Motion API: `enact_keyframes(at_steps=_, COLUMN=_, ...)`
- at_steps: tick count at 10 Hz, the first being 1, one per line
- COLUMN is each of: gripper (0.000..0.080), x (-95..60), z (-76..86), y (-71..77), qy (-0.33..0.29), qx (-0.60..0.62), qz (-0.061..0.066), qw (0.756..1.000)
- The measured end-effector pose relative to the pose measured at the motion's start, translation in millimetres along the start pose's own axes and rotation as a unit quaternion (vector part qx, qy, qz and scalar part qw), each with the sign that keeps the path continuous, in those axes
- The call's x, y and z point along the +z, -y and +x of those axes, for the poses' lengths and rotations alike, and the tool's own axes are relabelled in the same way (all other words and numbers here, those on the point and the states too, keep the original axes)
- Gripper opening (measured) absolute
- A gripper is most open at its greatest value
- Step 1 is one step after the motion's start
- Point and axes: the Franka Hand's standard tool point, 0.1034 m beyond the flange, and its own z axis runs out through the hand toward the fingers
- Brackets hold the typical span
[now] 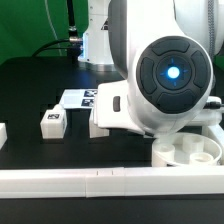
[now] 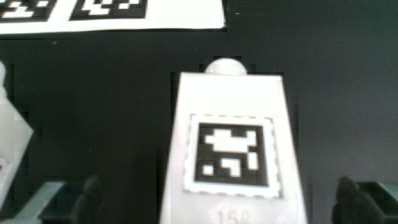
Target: Assemble stool
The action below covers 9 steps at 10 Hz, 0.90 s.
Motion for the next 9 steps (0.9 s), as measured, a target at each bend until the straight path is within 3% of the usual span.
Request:
enact_keyframes(at_steps=2, gripper=0.0649, x=2.3, z=3.1, y=1.1, qy=-0.005, qx=0.0, qz=0.0, qw=1.0)
enact_keyframes(at_steps=3, gripper=0.0502, x=2.2, z=3.1, y=1.1, qy=-0.005, qx=0.0, qz=0.0, qw=1.0)
enact_keyframes(at_steps=4, gripper=0.0502, x=2.2, z=3.1, y=1.1, qy=-0.005, qx=0.0, qz=0.0, qw=1.0)
enact_keyframes(at_steps=5, gripper=0.0348, x=2.1, z=3.1, y=1.1, qy=-0.005, qx=-0.001, qz=0.0, qw=1.0)
enact_keyframes(at_steps=9, gripper=0.0335, x=-8.5, z=-5.0, y=5.2, qy=0.001, qx=-0.005, qz=-0.002, qw=1.0)
